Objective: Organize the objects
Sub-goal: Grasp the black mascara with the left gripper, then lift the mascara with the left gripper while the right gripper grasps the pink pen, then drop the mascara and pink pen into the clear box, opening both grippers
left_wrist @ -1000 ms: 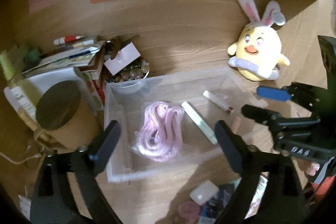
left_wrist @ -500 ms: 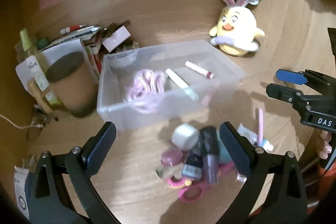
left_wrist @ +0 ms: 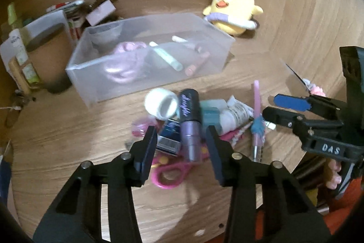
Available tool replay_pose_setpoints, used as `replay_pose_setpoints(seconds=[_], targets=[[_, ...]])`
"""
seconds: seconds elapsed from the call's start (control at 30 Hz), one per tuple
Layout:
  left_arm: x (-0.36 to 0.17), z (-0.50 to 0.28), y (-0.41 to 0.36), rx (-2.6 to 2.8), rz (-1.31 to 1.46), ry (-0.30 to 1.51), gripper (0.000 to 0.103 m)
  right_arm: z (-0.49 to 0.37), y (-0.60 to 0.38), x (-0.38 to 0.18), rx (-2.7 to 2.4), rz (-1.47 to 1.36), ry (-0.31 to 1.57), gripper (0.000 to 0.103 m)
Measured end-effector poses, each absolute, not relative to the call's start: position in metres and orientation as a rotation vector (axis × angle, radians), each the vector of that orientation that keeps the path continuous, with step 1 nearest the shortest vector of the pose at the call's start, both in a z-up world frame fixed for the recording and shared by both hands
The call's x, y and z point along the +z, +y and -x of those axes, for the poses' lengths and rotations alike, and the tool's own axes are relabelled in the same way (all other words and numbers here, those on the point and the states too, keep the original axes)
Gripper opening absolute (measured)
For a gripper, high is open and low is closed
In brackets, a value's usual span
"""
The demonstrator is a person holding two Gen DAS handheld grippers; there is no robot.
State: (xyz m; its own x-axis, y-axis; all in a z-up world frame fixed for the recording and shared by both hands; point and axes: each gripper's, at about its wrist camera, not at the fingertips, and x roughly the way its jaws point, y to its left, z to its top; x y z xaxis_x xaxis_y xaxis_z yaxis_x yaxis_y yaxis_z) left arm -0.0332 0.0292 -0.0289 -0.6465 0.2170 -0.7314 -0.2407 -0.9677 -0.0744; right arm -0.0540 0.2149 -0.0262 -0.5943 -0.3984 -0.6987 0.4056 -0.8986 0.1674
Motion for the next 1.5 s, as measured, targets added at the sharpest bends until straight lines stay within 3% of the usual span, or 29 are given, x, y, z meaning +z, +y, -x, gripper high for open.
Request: replay_pose_setpoints(seconds=[0.13, 0.53, 0.63, 0.73, 1.5], targets=[[-0.04, 0.04, 0.037, 2.623, 1.198, 0.072, 0.043, 0.051, 0.21, -0.035, -2.441, -1.111, -0.012, 0.044], [-0.05, 0.055, 0.038, 2.632, 1.2, 0.047, 0.042, 0.065, 0.193, -0.039, -2.463, -1.102, 0.051, 0.025], [-0.049, 0.056, 0.042, 2.631, 1.19, 0.06, 0.028, 0.07, 0.194, -0.038, -2.469, -1.096, 0.053, 0.017], [-0.049, 0.057, 0.044, 2.639, 1.184, 0.063, 0.025, 0.075, 0.197, -0.037, -2.48, -1.089, 0.043, 0.011], [0.004, 0.046, 0.028, 2.685, 0.965, -0.076, 0.025, 0.069, 0.213, 0.025, -2.575, -0.835, -0.023, 0.01]])
